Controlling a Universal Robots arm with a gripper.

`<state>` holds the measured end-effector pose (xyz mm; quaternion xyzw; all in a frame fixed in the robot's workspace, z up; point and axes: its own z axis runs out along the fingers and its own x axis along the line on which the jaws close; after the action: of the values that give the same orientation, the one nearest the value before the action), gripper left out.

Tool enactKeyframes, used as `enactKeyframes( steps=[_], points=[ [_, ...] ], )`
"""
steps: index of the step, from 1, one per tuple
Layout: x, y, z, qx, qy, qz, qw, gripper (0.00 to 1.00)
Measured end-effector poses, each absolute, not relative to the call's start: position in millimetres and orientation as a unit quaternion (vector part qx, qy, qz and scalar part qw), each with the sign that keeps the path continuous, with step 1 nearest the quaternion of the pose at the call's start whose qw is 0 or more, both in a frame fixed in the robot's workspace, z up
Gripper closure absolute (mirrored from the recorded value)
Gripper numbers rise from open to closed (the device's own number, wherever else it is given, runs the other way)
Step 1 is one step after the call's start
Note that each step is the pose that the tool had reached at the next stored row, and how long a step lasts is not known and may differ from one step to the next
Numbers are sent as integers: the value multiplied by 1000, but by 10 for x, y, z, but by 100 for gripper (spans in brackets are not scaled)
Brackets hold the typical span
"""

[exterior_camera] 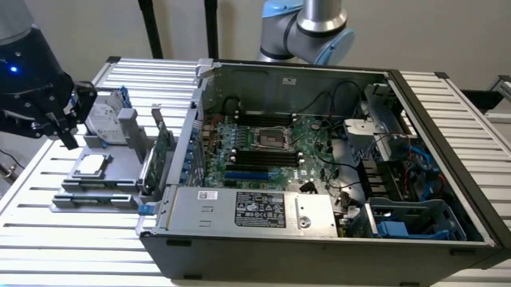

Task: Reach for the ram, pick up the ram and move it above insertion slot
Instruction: 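Pick up the ram and move it above insertion slot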

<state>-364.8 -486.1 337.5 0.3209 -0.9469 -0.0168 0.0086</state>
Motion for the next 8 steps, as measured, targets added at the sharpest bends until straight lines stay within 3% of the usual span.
enactKeyframes(
  steps=[8],
  points=[
    [-3648,-4861,3375,389,-921,-16,10,89]
  ],
)
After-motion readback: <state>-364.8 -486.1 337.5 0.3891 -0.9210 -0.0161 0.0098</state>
